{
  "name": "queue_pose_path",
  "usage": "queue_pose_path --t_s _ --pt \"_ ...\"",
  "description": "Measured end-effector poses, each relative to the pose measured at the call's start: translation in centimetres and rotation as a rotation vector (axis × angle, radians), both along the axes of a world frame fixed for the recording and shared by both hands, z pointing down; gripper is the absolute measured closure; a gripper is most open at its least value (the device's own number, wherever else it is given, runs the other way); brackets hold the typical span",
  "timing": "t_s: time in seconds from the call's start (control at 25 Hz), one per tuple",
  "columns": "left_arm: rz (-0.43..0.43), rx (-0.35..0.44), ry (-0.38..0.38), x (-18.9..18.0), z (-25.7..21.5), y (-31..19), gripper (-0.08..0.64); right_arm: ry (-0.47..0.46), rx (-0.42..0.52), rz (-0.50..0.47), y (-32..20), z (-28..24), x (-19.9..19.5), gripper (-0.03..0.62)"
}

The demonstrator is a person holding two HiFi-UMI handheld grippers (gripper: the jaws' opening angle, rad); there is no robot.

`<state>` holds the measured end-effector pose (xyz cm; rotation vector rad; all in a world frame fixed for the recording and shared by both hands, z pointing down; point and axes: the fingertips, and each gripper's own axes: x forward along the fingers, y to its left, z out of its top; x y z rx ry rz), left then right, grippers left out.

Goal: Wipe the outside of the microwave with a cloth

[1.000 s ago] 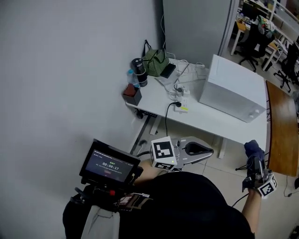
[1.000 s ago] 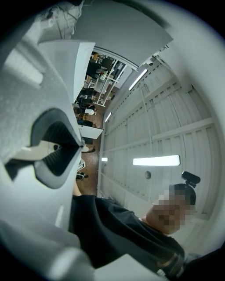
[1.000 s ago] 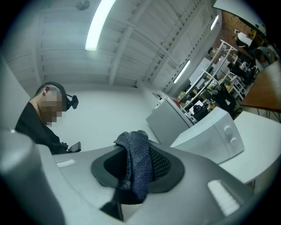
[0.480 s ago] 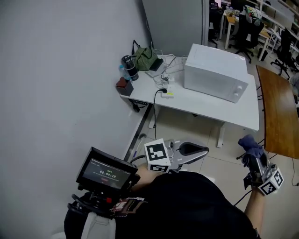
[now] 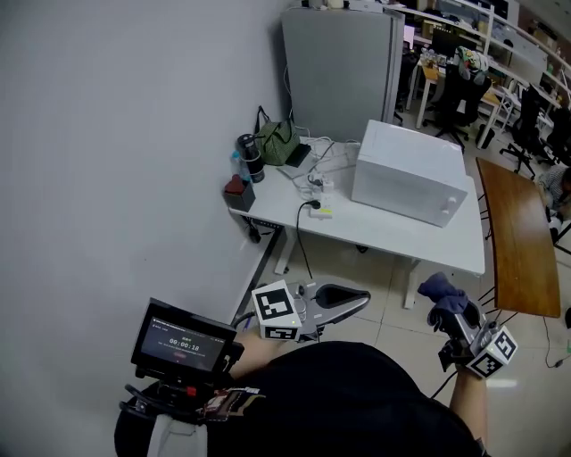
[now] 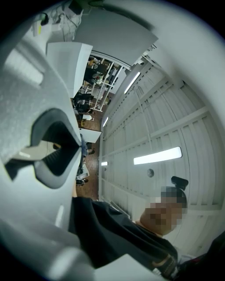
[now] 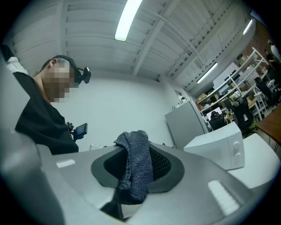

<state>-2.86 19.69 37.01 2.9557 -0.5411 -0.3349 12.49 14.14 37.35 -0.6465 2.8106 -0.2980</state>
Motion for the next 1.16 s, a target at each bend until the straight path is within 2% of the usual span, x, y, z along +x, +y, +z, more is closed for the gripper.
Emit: queue_pose_path --t_s 0.16,0.52,0.72,1.16 --pt "0.015 0.004 -0.002 -1.5 0.0 0.3 0.555 0.03 0.008 0.002 0.6 0.0 -2.4 0.495" --pt "0.018 0.0 0.011 -1.5 0.3 0.7 0.555 0.086 0.023 0.002 0.9 0.4 -2.7 0.497" --pt "0.025 0.005 0.022 -1.4 0.2 1.0 0.556 0.042 -0.031 0.013 1.8 -2.0 -4.2 0.497" --pt "0.034 0.011 0.026 -1.0 -0.3 1.0 0.555 0.048 -0.028 0.021 1.9 -2.1 -3.6 0.498"
